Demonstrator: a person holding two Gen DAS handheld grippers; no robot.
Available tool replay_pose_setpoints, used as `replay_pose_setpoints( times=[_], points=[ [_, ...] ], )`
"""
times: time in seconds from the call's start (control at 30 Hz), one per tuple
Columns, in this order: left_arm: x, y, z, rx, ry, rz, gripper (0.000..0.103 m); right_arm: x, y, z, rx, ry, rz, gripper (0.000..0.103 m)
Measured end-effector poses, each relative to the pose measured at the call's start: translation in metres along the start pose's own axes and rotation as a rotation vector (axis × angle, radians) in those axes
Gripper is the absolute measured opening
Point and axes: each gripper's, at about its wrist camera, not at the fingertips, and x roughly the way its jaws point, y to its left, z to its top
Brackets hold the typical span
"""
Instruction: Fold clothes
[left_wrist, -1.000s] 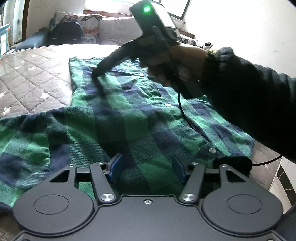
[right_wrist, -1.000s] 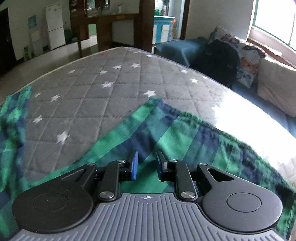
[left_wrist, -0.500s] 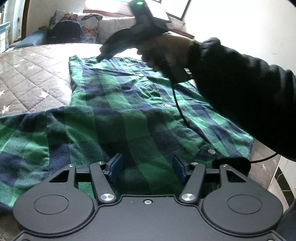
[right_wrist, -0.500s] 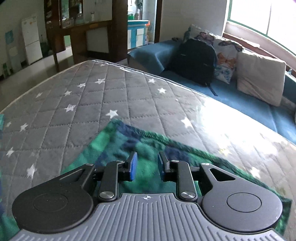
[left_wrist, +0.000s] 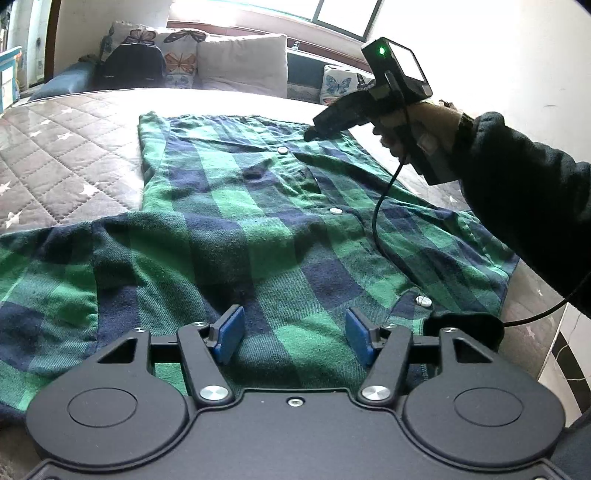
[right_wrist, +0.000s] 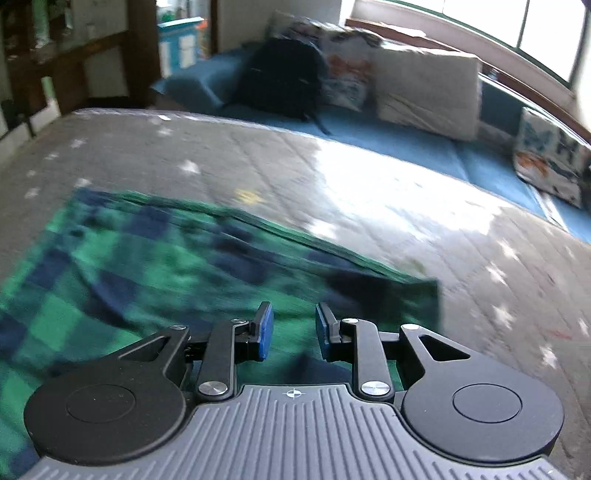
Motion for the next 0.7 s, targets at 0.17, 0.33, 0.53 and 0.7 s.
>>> replay_pose_setpoints(
  times=[0.17, 0.33, 0.53, 0.7],
  points=[
    [0.001, -0.003, 0.003, -0.010, 0.010, 0.005, 0.068, -0.020, -0.010, -0.011, 0.016, -0.035, 0.004, 0.026],
    [-0.003, -0.008, 0.010, -0.020, 0.013, -0.017, 0.068, -0.058, -0.002, -0.040, -0.037, -0.059, 0.073, 0.027],
    [-0.006, -0.026, 0.026, 0.015, -0.045, -0.040, 0.079, -0.093, 0.001, -0.089, -0.042, -0.051, 0.120, 0.027],
    [0.011, -0.024, 0.048, 0.003, -0.071, -0.036, 0.079, -0.112, 0.000, -0.129, -0.026, -0.027, 0.102, 0.027]
  ],
)
